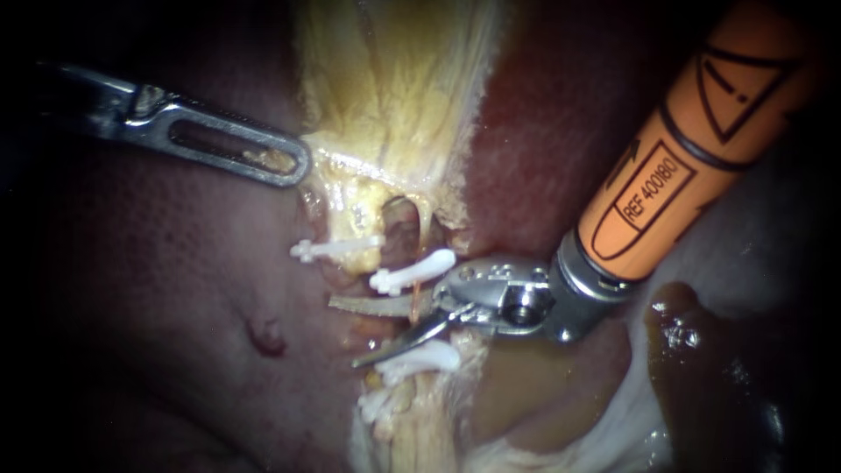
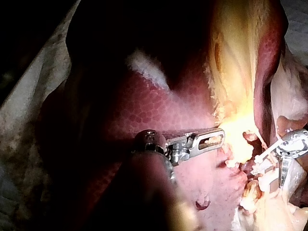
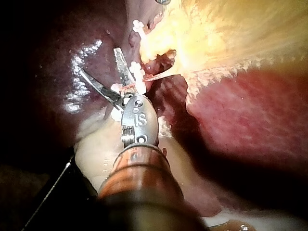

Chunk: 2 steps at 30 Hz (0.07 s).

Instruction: Go to the cutting position right tube

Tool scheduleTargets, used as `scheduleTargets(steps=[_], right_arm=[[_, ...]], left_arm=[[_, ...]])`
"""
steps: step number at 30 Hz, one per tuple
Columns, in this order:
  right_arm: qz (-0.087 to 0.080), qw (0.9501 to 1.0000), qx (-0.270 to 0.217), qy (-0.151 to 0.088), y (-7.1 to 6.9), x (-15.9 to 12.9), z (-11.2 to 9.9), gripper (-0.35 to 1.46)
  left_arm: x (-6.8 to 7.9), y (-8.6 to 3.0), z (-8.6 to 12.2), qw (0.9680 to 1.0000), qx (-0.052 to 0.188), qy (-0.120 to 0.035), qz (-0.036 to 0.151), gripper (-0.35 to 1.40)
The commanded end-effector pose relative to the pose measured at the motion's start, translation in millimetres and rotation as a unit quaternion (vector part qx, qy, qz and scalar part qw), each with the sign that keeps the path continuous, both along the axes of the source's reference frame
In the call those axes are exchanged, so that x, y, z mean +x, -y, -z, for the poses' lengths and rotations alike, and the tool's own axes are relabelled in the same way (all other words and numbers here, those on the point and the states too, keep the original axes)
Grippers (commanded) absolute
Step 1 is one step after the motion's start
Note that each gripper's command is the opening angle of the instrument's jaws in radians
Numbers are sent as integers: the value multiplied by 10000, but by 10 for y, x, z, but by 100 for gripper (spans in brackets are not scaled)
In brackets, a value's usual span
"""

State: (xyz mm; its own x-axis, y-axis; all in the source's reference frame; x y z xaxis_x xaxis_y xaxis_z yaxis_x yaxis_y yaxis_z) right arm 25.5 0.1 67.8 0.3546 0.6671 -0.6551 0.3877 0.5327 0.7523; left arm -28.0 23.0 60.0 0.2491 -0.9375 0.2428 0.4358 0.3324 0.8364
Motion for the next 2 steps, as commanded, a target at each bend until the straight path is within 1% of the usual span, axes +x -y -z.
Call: scheduleTargets(steps=[1, 2], right_arm=[[-1, 10000, 0, 0, 0, 0, 0, 136], [-1, 10000, 0, 0, 0, 0, -1, 136]], left_arm=[[0, 0, 0, 10000, 0, -1, 1, -35], [0, 0, 0, 10000, 0, -1, 1, -35]])
